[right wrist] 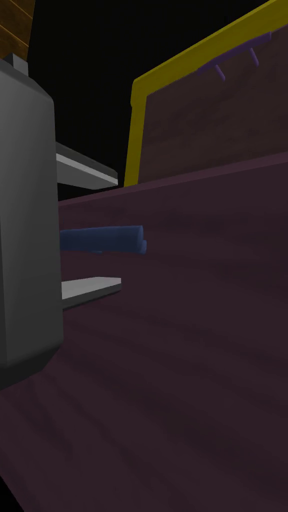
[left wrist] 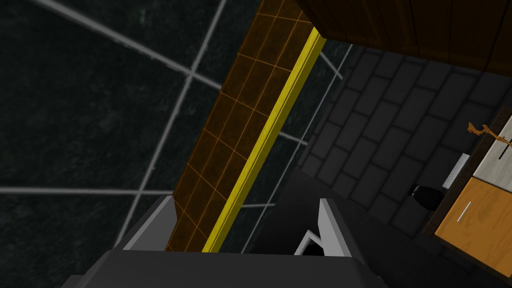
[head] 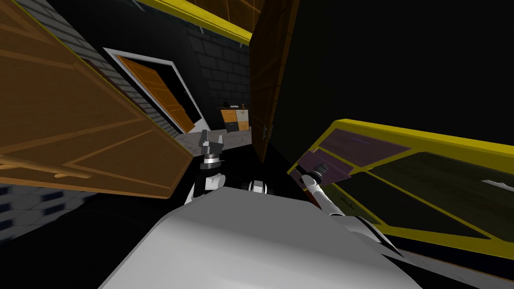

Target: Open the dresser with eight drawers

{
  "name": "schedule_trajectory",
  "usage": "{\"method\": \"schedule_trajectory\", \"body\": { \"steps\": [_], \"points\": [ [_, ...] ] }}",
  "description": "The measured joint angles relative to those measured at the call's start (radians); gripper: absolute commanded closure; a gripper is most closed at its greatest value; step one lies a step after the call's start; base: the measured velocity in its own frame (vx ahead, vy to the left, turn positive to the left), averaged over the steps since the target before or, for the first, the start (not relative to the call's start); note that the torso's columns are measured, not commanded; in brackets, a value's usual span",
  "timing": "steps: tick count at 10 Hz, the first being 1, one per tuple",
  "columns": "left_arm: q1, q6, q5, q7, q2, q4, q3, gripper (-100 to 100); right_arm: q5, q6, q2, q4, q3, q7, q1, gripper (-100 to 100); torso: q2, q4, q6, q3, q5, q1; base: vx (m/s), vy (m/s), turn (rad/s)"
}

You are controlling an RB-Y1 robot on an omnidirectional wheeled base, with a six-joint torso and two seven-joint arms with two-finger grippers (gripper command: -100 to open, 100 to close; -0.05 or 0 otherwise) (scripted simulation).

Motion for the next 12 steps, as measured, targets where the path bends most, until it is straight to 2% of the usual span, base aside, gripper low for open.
{"method": "schedule_trajectory", "body": {
  "steps": [2,3,5,6,7,12],
  "points": [
    [0.0,0.0,0.0,0.0,0.0,0.0,0.0,0,-0.022,-0.041,-0.028,0.008,-0.011,0.022,-0.033,-100,0.001,0.002,-0.002,0.0,0.004,0.005,-0.02,0.054,-0.025],
    [0.0,0.0,0.0,0.0,0.0,0.0,0.0,0,-0.039,-0.062,-0.043,-0.015,-0.024,0.047,-0.036,-100,0.002,0.002,-0.002,0.001,0.004,0.008,-0.027,0.054,-0.016],
    [0.0,0.0,0.0,0.0,0.0,0.0,0.0,0,-0.049,-0.098,-0.077,0.019,-0.027,0.044,-0.076,-100,0.004,0.002,-0.003,0.003,0.004,0.009,-0.045,0.076,-0.027],
    [0.0,0.0,0.0,0.0,0.0,0.0,0.0,0,-0.071,-0.122,-0.093,-0.005,-0.042,0.07,-0.08,-100,0.004,0.003,-0.002,0.003,0.004,0.009,-0.022,0.035,-0.005],
    [0.0,0.0,0.0,0.0,0.0,0.0,0.0,0,-0.074,-0.129,-0.093,-0.008,-0.043,0.079,-0.079,0,0.004,0.003,-0.002,0.002,0.005,0.008,-0.003,0.007,0.002],
    [0.0,0.0,0.0,0.0,0.0,0.0,0.0,0,-0.074,-0.13,-0.091,-0.006,-0.042,0.078,-0.078,0,0.003,0.002,-0.002,0.002,0.003,0.008,0.0,0.0,0.0]
  ]
}}
